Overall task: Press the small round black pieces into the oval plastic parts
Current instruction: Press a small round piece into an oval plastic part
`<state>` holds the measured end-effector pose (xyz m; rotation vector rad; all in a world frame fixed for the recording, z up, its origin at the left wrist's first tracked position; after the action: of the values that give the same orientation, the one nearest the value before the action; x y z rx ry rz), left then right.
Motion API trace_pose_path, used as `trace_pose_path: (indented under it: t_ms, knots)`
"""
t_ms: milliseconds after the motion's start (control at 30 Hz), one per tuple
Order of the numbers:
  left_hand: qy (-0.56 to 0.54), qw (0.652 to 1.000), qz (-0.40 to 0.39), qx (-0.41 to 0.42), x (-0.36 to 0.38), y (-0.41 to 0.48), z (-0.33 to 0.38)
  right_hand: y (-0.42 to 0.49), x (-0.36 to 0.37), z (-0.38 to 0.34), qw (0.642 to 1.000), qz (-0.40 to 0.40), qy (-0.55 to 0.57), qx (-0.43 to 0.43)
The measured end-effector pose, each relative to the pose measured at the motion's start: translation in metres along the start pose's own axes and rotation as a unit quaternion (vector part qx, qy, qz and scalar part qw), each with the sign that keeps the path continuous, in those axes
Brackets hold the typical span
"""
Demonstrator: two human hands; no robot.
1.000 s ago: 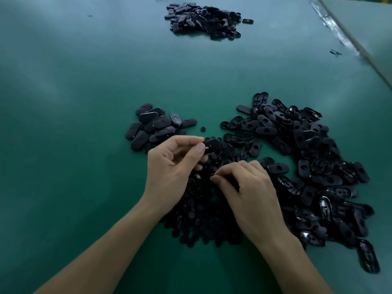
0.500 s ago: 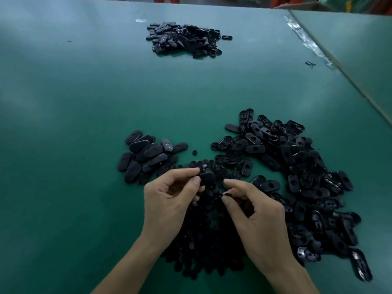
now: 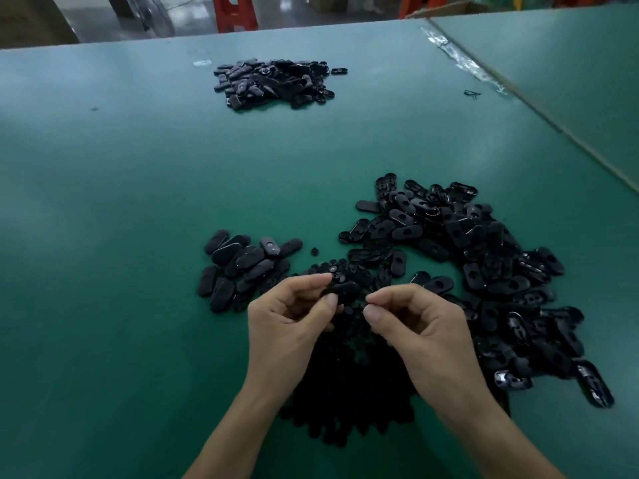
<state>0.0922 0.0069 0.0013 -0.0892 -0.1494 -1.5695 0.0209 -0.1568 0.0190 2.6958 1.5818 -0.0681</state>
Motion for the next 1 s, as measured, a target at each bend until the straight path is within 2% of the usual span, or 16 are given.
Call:
trace_pose_path:
  t_ms: [133, 367, 500, 600, 800, 1000]
  knots:
    - [0.003, 1.0, -0.027, -0.005, 0.002, 0.001, 0.0, -0.002, 0.003, 0.004, 0.999, 0.014, 0.017, 0.024]
    - [0.067, 0.992, -0.108, 0.026, 0.013, -0.005, 0.005, 0.003, 0.01, 0.003, 0.998, 0.023, 0.033, 0.039]
    - [0.113, 0.987, -0.101, 0.048, 0.017, -0.004, 0.005, 0.005, 0.02, 0.001, 0.998, -0.018, 0.05, 0.04]
    - [0.133, 0.984, -0.099, 0.069, 0.016, -0.003, 0.006, 0.006, 0.02, 0.002, 0.998, -0.007, 0.059, 0.039]
    - [0.028, 0.999, -0.03, 0.036, 0.002, 0.005, 0.004, 0.007, 0.02, 0.004, 0.997, 0.005, 0.056, 0.047]
    - [-0.001, 1.0, -0.006, 0.025, -0.004, 0.007, 0.001, 0.004, 0.021, 0.002, 0.998, 0.009, 0.055, 0.043]
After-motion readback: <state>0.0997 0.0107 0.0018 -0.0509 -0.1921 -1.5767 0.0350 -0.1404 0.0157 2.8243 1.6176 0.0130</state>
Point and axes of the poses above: each hand's wrist, its own y-axis towards the middle knuckle, its own x-axis out of the palm, z = x × y, the point moved 8 cm from there along y, towards the middle knuckle, and after that the axes turned 9 degrees about z, right-handed, at the moved point
